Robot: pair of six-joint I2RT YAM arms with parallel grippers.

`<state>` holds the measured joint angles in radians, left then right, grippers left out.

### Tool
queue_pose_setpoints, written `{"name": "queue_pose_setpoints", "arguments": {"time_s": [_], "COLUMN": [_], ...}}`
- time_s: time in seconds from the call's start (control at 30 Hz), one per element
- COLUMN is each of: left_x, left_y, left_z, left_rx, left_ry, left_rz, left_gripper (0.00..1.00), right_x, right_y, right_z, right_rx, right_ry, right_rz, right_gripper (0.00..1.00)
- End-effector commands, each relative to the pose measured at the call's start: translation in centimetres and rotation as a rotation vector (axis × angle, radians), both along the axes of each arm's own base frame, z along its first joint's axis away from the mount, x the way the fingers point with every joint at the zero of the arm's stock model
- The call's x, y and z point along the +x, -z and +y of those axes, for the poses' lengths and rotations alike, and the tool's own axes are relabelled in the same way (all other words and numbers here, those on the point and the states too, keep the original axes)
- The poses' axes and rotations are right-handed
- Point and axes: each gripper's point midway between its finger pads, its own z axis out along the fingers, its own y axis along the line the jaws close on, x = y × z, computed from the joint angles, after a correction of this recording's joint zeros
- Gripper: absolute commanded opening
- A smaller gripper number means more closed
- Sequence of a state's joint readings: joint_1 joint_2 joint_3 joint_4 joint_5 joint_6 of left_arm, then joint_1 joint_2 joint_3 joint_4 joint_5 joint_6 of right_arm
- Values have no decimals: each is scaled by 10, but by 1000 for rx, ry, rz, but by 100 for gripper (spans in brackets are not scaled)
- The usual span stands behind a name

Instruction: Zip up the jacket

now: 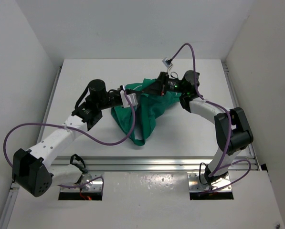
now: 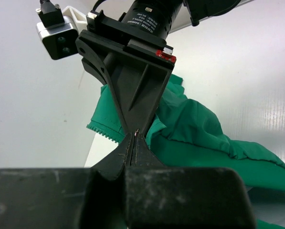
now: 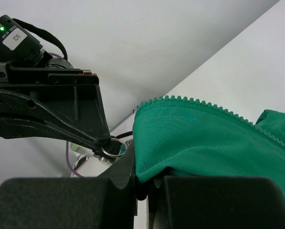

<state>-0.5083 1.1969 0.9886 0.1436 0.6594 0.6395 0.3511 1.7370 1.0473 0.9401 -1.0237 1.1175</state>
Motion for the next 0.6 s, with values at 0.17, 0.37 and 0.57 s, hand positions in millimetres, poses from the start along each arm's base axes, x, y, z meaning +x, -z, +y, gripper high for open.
{"name": "queue_pose_setpoints", "arguments": {"time_s": [0.17,0.37,0.57], "left_x": [12,37,62], "left_y": [-26,-8,-9], "left_z": [5,10,18], "left_rx": [-46,-58,-142], "left_ry": [-30,-143,-235], "left_rz": [-35,46,163], "left_gripper": [0,0,0], "right_x": [-5,-12,-27], "right_y": [-15,-19,-14], "right_z": [-1,-2,-6], "right_rx": [24,41,35], "right_ry": [-11,-34,-75], "right_rz": [-115,-148,-157], "right_gripper": [0,0,0]}}
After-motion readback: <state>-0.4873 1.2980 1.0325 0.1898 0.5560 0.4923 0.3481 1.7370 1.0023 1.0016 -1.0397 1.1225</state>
